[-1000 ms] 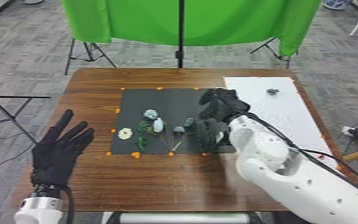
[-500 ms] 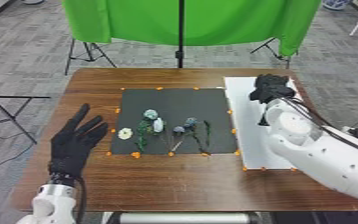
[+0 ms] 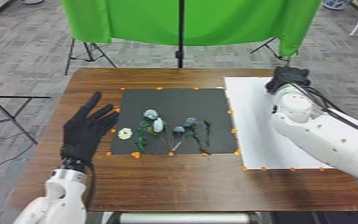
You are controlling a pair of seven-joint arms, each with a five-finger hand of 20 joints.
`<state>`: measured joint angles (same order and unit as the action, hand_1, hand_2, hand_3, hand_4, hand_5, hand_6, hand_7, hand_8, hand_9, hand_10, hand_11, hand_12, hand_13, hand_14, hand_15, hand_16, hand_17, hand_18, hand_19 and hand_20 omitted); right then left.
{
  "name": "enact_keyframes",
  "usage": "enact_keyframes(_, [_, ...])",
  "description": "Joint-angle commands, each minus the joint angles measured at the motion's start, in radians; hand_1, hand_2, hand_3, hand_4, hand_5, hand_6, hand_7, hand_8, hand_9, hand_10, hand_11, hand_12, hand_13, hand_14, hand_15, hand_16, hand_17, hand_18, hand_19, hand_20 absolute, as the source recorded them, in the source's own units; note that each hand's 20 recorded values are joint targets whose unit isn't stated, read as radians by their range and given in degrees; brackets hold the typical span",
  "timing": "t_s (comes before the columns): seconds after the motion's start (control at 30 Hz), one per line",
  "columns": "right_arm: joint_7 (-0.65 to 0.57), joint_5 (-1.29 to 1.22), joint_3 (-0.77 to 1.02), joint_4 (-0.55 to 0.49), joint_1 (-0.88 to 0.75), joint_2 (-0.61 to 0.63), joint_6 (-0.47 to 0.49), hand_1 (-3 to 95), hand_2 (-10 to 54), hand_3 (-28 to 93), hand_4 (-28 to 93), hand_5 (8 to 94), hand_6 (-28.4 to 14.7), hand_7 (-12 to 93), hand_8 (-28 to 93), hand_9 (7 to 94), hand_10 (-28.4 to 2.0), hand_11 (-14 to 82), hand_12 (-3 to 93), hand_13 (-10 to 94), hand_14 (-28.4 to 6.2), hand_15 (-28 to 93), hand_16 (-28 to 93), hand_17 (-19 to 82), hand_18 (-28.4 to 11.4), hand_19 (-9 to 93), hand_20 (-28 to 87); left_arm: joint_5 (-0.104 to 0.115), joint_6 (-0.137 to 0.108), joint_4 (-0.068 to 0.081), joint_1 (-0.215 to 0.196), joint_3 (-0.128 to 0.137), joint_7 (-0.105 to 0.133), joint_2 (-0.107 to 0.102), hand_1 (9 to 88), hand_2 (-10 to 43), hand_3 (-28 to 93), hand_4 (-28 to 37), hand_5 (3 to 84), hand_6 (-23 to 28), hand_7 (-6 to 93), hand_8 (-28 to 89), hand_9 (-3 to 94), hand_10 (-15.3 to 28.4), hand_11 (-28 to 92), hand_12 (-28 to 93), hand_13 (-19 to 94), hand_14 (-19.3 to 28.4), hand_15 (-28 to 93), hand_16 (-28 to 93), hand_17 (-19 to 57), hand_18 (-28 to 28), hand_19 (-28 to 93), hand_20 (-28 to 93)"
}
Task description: Arrange flowers
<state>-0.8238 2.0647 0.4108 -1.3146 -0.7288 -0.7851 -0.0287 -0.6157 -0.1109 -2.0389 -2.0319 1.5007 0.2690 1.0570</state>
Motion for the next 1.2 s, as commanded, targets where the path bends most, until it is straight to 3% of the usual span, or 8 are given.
enact_keyframes(0.03, [-0.025,0.0,-0.001,0.066,0.032,-0.059,0.104,35.0,-9.5,82,-28,45.1,2.0,14,-13,50.6,-15.0,20.8,13.8,44,-13.8,69,7,13,-21.0,76,45,0.003,0.02,0.008,0.03,-0.026,-0.017,-0.01,21.1,4.2,78,-28.3,31.1,4.0,11.5,-10,31.3,18.9,20,12,22,28.2,46,-6,-7.9,28.4,51,24])
enact_keyframes(0.23, [-0.078,-0.06,-0.012,0.141,0.077,-0.078,0.149,36.4,-9.5,81,-28,45.7,3.5,15,-14,52.4,-14.4,19.8,13.5,47,-13.2,66,6,14,-20.8,75,44,0.004,0.041,0.021,0.068,-0.043,-0.005,-0.021,21.2,4.2,78,-28.3,30.9,4.1,11.5,-10,31.3,18.9,20,12,22,28.2,46,-6,-7.7,28.4,50,26])
enact_keyframes(0.37, [-0.059,0.007,-0.066,0.166,0.096,-0.067,0.086,42.7,-9.5,77,-28,60.0,6.5,16,-15,63.3,-9.3,19.6,13.5,57,-8.9,62,9,17,-19.8,77,42,0.017,0.031,0.019,0.058,-0.041,0.007,-0.03,21.2,4.3,78,-28.3,30.8,4.2,11.5,-10,31.2,18.9,20,12,22,28.2,46,-6,-7.6,28.4,50,27])
enact_keyframes(0.53, [-0.038,0.068,-0.116,0.166,0.091,-0.056,-0.046,54.9,-9.5,62,-28,83.0,7.2,14,-2,85.7,-4.9,7.8,29.3,69,-3.4,60,22,24,-17.9,82,41,0.023,0.02,0.011,0.025,-0.015,0.01,-0.02,21.1,4.3,78,-28.3,30.7,4.3,11.3,-10,31.2,18.9,20,12,22,28.3,46,-6,-7.5,28.4,49,29])
enact_keyframes(0.77, [0.005,0.148,-0.179,0.139,0.106,-0.037,-0.185,55.9,-9.5,62,-28,87.2,7.0,15,-1,92.4,-4.4,12.4,31.8,74,-2.8,65,19,26,-17.6,85,41,0.042,-0.014,-0.016,-0.064,0.046,0.034,-0.013,21.1,4.4,78,-28.3,30.6,4.3,11.5,-10,31.1,19.0,21,12,22,28.2,46,-6,-7.4,28.4,49,30])
enact_keyframes(0.9, [0.001,0.118,-0.189,0.145,0.13,-0.049,-0.161,53.8,-9.5,66,-28,87.3,6.1,15,0,91.7,-4.7,12.2,32.8,73,-2.8,66,20,26,-17.8,86,41,0.052,-0.033,-0.027,-0.095,0.075,0.06,-0.02,21.1,4.4,78,-28.3,30.6,4.2,11.4,-10,31.1,19.0,21,12,22,28.2,46,-6,-7.3,28.4,48,31])
enact_keyframes(1.07, [-0.007,0.031,-0.124,0.118,0.107,-0.056,-0.057,38.6,-9.5,81,-28,62.2,1.8,19,-14,67.7,-10.3,29.4,16.6,60,-7.1,71,14,20,-19.9,83,44,0.05,-0.03,-0.031,-0.109,0.079,0.058,-0.014,21.0,4.4,78,-28.3,30.5,4.2,11.5,-10,31.1,19.0,21,12,22,28.2,46,-6,-7.2,28.4,48,31])
enact_keyframes(1.2, [-0.018,-0.01,-0.083,0.106,0.086,-0.059,0.009,34.3,-9.5,82,-28,51.0,0.2,15,-14,58.4,-13.3,26.8,14.2,53,-10.3,72,11,17,-21.4,81,45,0.045,-0.024,-0.029,-0.102,0.077,0.053,-0.009,21.0,4.3,78,-28.3,30.4,4.3,11.6,-10,31.1,19.0,21,12,22,28.2,46,-6,-7.2,28.4,47,32])
